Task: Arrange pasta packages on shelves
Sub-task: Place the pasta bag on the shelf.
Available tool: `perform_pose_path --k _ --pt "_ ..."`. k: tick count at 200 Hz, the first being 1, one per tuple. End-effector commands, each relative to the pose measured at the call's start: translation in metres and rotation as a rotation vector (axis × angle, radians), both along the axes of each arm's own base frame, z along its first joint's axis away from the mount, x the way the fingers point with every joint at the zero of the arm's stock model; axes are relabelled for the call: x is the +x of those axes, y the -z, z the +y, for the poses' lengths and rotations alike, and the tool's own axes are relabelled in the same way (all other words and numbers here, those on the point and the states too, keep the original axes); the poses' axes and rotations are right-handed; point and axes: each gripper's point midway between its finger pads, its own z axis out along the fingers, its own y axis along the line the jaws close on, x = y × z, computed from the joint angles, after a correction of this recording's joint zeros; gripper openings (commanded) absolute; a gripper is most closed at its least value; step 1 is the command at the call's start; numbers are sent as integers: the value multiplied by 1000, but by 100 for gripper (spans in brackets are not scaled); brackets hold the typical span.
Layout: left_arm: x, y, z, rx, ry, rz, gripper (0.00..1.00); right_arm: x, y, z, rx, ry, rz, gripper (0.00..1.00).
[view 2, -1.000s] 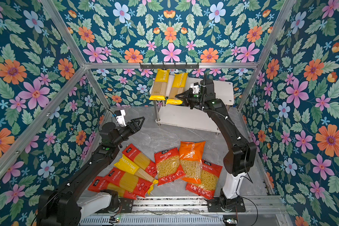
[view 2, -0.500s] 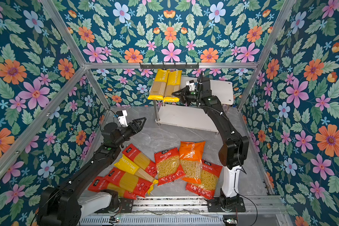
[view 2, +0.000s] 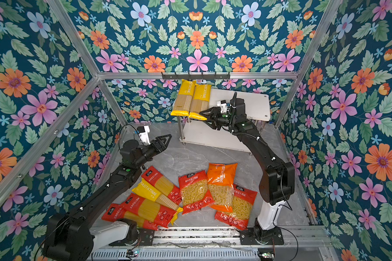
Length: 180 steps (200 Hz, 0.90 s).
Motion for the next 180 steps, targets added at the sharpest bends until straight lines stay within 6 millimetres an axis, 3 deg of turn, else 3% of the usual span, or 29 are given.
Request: perform_pose_path --k 1,30,56,86,98,140,180 --pt "1 -3 -2 19 -7 -13 71 -8 -8 5 35 -38 -6 41" --pt "-1 -5 -12 36 -4 -13 71 5 -13 8 53 -37 -15 25" --pt "-4 -6 -18 52 -8 -10 71 19 -20 13 67 -36 -26 18" --pt "-6 -6 -21 67 -13 -6 71 31 -22 14 69 -33 -32 17" --pt "-7 -5 -22 76 -15 -6 71 32 -22 14 69 -37 -35 21" --pt "-7 -6 -19 105 -32 -6 71 14 -23 11 93 -57 -53 56" --pt "-13 6 -3 157 -96 31 71 -21 -24 8 95 -62 -94 65"
